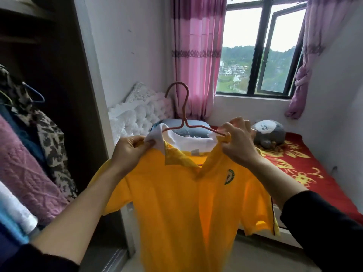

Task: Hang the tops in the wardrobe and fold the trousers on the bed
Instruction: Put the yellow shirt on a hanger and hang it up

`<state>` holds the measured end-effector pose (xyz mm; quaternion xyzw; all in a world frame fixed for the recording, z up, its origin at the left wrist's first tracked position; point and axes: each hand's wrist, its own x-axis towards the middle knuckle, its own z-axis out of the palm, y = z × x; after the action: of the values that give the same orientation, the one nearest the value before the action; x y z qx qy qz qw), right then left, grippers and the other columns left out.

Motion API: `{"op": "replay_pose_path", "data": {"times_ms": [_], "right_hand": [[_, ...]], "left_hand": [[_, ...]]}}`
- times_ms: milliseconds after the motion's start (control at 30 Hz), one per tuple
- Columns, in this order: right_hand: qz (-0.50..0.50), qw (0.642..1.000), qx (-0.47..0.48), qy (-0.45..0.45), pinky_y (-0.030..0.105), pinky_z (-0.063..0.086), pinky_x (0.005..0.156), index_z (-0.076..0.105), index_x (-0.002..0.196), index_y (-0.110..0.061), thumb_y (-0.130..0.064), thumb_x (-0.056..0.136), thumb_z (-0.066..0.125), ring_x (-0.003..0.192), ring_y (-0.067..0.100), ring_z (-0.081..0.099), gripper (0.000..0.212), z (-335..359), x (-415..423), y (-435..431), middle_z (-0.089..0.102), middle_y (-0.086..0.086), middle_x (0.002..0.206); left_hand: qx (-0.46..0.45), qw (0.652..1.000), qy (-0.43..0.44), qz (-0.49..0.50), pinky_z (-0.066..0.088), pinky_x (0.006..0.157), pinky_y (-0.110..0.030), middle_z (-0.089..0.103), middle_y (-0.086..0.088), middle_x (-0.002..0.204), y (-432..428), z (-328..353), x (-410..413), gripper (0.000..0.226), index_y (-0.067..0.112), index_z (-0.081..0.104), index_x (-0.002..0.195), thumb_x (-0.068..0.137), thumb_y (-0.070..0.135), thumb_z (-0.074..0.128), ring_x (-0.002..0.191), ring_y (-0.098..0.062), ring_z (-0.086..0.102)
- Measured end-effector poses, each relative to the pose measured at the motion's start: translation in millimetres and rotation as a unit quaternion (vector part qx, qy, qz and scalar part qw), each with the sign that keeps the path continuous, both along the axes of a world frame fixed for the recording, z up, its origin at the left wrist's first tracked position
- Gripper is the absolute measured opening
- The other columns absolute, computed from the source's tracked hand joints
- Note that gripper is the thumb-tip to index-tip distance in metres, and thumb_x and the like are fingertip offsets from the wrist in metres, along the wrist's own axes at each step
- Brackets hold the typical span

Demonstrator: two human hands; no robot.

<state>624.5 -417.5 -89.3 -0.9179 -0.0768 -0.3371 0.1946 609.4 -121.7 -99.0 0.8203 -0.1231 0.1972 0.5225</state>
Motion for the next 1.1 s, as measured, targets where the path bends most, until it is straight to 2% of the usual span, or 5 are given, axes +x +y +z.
{"op": "replay_pose_path", "data": {"times_ms": [267, 467, 567, 700, 1100], "right_hand": [[0.229, 0.948, 0.099, 0.199, 0.018, 0.038, 0.044, 0.067, 0.070, -0.008, -0.032, 0.093, 0.060, 0.037, 0.002, 0.041, 0.034, 87, 5, 56, 0.052, -0.008, 0.047], [0.253, 0.921, 0.095, 0.280, 0.018, 0.039, 0.047, 0.065, 0.082, -0.009, -0.024, 0.096, 0.054, 0.052, 0.009, 0.045, 0.024, 111, 20, 50, 0.055, 0.001, 0.065], [0.262, 0.919, 0.096, 0.278, 0.020, 0.041, 0.051, 0.064, 0.081, -0.011, -0.022, 0.097, 0.053, 0.058, 0.011, 0.047, 0.023, 119, 29, 59, 0.057, 0.003, 0.069], [0.280, 0.917, 0.085, 0.270, 0.019, 0.042, 0.050, 0.064, 0.083, -0.011, -0.021, 0.097, 0.053, 0.059, 0.011, 0.048, 0.021, 128, 37, 74, 0.057, 0.003, 0.070], [0.302, 0.922, -0.003, 0.243, 0.017, 0.043, 0.053, 0.067, 0.092, -0.005, -0.026, 0.099, 0.051, 0.055, 0.008, 0.052, 0.027, 141, 85, 126, 0.063, 0.000, 0.066]], "left_hand": [[0.053, 0.996, -0.066, -0.012, 0.053, 0.076, -0.026, 0.067, 0.011, 0.092, -9, 14, 14, 0.014, 0.037, 0.065, 0.100, 0.089, 0.041, 0.059, 0.085, -0.001, 0.063], [0.175, 0.943, -0.155, 0.238, 0.034, 0.099, -0.051, 0.046, -0.007, 0.122, -5, -6, 20, 0.038, 0.025, 0.055, 0.128, 0.093, 0.040, 0.051, 0.116, -0.024, 0.039], [0.238, 0.929, -0.256, 0.120, 0.048, 0.079, -0.036, 0.056, -0.004, 0.108, -46, -38, 4, 0.034, 0.024, 0.051, 0.117, 0.087, 0.041, 0.051, 0.097, -0.019, 0.054], [0.368, 0.920, -0.119, 0.065, 0.050, 0.075, -0.030, 0.063, 0.006, 0.115, -82, -64, 15, 0.041, 0.030, 0.053, 0.124, 0.091, 0.054, 0.047, 0.101, -0.015, 0.061], [0.274, 0.959, 0.069, 0.007, 0.051, 0.085, -0.030, 0.061, 0.013, 0.111, -15, -45, 51, 0.020, 0.034, 0.063, 0.111, 0.095, 0.030, 0.053, 0.098, -0.006, 0.056]]}}
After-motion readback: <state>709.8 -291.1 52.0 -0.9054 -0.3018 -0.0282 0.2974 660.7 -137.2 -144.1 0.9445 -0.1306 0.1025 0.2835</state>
